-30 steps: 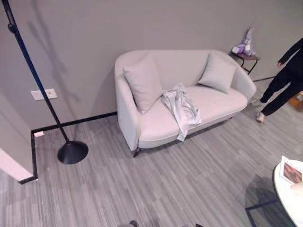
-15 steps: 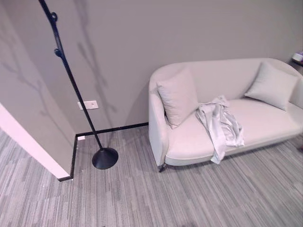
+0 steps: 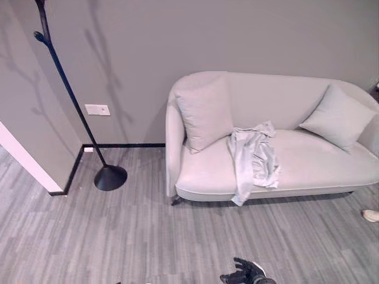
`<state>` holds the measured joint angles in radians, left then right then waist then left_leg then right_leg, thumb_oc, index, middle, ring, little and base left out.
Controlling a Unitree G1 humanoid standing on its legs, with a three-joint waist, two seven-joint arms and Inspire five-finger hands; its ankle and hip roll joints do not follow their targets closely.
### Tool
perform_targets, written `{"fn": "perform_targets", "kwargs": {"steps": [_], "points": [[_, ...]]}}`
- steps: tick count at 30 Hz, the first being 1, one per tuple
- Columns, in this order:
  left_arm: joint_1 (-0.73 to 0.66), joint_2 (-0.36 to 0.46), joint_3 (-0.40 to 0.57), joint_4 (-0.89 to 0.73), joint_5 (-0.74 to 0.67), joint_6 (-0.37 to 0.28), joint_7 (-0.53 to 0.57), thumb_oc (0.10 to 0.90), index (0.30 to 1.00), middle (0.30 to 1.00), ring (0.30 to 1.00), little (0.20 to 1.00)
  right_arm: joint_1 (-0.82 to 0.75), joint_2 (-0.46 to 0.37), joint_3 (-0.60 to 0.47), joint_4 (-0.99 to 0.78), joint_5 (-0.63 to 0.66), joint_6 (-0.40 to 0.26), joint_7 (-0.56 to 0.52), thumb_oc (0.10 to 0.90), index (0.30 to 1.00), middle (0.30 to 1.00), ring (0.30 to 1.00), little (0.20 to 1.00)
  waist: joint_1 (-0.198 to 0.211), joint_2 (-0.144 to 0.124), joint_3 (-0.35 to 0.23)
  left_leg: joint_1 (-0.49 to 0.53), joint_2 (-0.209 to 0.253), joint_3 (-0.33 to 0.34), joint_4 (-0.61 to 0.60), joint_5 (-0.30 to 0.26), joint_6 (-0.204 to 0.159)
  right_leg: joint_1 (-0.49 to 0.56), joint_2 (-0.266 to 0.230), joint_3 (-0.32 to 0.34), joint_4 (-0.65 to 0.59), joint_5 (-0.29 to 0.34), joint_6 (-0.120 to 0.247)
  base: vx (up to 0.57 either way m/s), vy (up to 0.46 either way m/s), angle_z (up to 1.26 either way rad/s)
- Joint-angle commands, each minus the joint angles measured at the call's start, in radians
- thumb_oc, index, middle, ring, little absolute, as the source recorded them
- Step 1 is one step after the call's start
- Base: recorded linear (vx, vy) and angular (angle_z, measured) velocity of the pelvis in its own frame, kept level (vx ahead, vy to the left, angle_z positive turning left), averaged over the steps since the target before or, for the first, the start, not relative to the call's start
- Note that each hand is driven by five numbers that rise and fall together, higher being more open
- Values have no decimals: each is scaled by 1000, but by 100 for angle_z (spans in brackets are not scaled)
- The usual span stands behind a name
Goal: Hang the clothes on the sofa on the clothes rack.
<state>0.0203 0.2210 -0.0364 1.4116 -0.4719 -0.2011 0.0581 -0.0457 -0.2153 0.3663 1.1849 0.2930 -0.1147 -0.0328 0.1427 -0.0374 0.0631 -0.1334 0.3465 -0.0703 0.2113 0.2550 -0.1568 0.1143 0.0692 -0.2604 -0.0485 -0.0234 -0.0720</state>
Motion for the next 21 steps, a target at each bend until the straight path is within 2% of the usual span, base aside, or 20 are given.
{"fn": "perform_targets", "kwargs": {"steps": [1,3,4,5,6,7,9,10,12,13,14,15,16,17,20,21], "points": [[-25,-42,-30,8,9,2,-18,800,900,900,900,900,2,-50,9,-87,-81,-13,-10,800,900,900,900,900,3,8,4,5,-79,97,-95,-39,34,16,-156,-15,-22,-43,146,-90,-389,107],[-20,-43,-28,9,29,5,-25,800,900,900,900,900,0,-68,9,-143,-110,-10,-17,800,900,900,900,900,-3,-1,5,7,-204,134,-73,-176,78,11,-170,-39,-27,-34,146,-60,-227,53],[-15,-43,-27,9,41,8,-26,800,900,900,900,900,-1,-73,9,-162,-121,-8,-20,800,900,900,900,900,-8,0,-2,10,-256,157,-82,-210,102,2,-168,-45,-28,-29,147,15,-117,48],[-7,-44,-23,17,44,11,-30,800,900,900,900,900,-12,-78,1,-174,-123,-8,-30,800,900,900,900,900,-9,14,-10,10,-351,172,-105,-244,131,-9,-151,-48,-26,-25,145,30,-71,45],[-7,-44,-23,17,44,11,-30,800,900,900,900,900,-13,-78,1,-174,-123,-8,-30,800,900,900,900,900,-10,14,-13,7,-352,171,-106,-242,132,-13,-151,-49,-26,-24,145,81,-83,36],[-6,-47,-17,29,32,15,-28,800,900,900,900,900,-34,-68,-3,-162,-116,-7,-43,800,900,900,900,900,-1,21,-16,-21,-411,156,-123,-237,138,-19,-126,-48,-31,-22,144,46,-44,25],[-2,-52,-5,40,17,20,-32,800,900,900,900,900,-47,-62,3,-164,-120,-6,-44,800,900,900,900,900,4,24,-17,-21,-415,143,-132,-240,144,-20,-112,-42,-29,-27,143,120,-58,9],[7,-54,3,58,22,30,-30,800,900,900,900,900,-55,-43,15,-171,-114,-8,-46,800,900,900,900,900,8,17,-17,-21,-420,136,-130,-237,162,-11,-95,-35,-15,-46,132,216,-71,-8],[11,-51,7,63,26,33,-31,800,900,900,900,900,-47,-35,21,-184,-119,-7,-45,800,900,900,900,900,7,7,-19,-13,-418,137,-128,-240,170,-4,-92,-35,1,-62,126,158,-48,-21],[14,-50,8,59,31,34,-34,800,900,900,900,900,-37,-27,33,-207,-127,-6,-39,800,900,900,900,900,10,-5,-20,-2,-413,143,-125,-247,177,0,-92,-36,33,-79,119,207,-63,-23],[13,-40,10,44,37,30,-31,800,900,900,900,900,-37,-18,50,-253,-156,-5,-34,800,900,900,900,900,23,-25,-15,31,-405,158,-131,-268,187,-5,-93,-43,129,-99,132,204,-62,-12],[13,-40,10,44,37,30,-31,800,900,900,900,900,-37,-18,50,-253,-156,-5,-34,800,900,900,900,900,23,-25,-18,27,-404,158,-132,-266,187,-8,-93,-43,129,-97,132,187,-42,0],[7,-38,8,32,41,27,-24,800,900,900,900,900,-42,-15,62,-265,-183,-4,-33,800,900,900,900,900,31,-31,-12,48,-399,166,-139,-280,191,-24,-101,-60,202,-91,165,168,46,-9],[-21,-30,-30,-21,62,15,-5,800,900,900,900,900,-56,-35,67,-360,-258,12,-50,800,900,900,900,900,-3,-9,27,114,-384,168,-147,-306,220,-172,-151,-57,543,66,303,168,45,-21],[-21,-30,-30,-21,62,15,-5,800,900,900,900,900,-56,-35,67,-360,-258,12,-50,800,900,900,900,900,-3,-8,22,109,-382,168,-147,-304,220,-176,-149,-57,540,70,302,125,-13,-18],[-43,-16,-62,-68,70,5,32,800,900,900,900,900,-53,-61,31,-500,-345,29,-125,800,900,900,900,900,-45,31,27,169,-348,137,-189,-300,211,-242,-246,-80,600,62,271,340,-166,44]]}}
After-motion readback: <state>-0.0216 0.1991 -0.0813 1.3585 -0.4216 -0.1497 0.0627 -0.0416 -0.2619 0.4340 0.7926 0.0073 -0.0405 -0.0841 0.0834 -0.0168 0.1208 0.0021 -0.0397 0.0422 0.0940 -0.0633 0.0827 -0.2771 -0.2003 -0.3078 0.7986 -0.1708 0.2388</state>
